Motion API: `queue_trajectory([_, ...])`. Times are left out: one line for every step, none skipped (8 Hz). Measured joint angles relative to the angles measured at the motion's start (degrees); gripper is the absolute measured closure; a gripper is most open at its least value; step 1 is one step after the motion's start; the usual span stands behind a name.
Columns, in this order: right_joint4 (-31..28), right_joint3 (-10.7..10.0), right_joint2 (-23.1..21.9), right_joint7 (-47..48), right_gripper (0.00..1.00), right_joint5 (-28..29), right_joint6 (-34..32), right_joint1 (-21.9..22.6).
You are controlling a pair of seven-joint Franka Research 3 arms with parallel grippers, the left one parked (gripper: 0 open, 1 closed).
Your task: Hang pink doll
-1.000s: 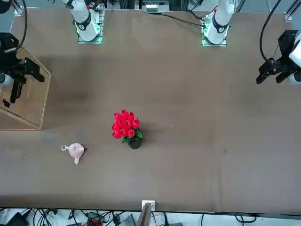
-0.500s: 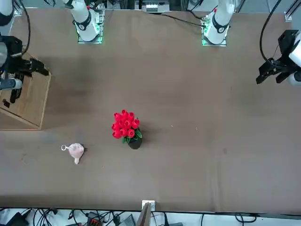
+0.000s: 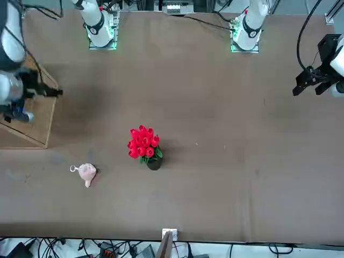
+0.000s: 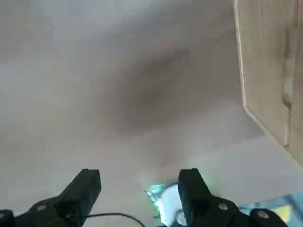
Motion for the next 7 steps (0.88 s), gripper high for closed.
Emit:
queue_trajectory([-0.04, 0.33, 2.66, 9.58, 0.00, 0.33, 4.11, 1.12])
queue_trajectory([-0.05, 0.42, 5.04, 18.70, 0.00, 1.91, 8.90, 2.32])
queue_trajectory([0.02, 0.45, 6.99, 28.00, 0.00, 5.19, 14.62, 3.13])
queue_trajectory([0.13, 0.44, 8.40, 36.38, 0.00, 7.96, 20.74, 3.52])
queue_trajectory([0.27, 0.48, 9.49, 43.94, 0.00, 8.92, 26.58, 4.05])
queue_trajectory([0.31, 0.49, 10.64, 50.31, 0.00, 8.67, 31.16, 5.27])
queue_trajectory([0.33, 0.50, 12.47, 54.66, 0.00, 7.12, 34.13, 6.68])
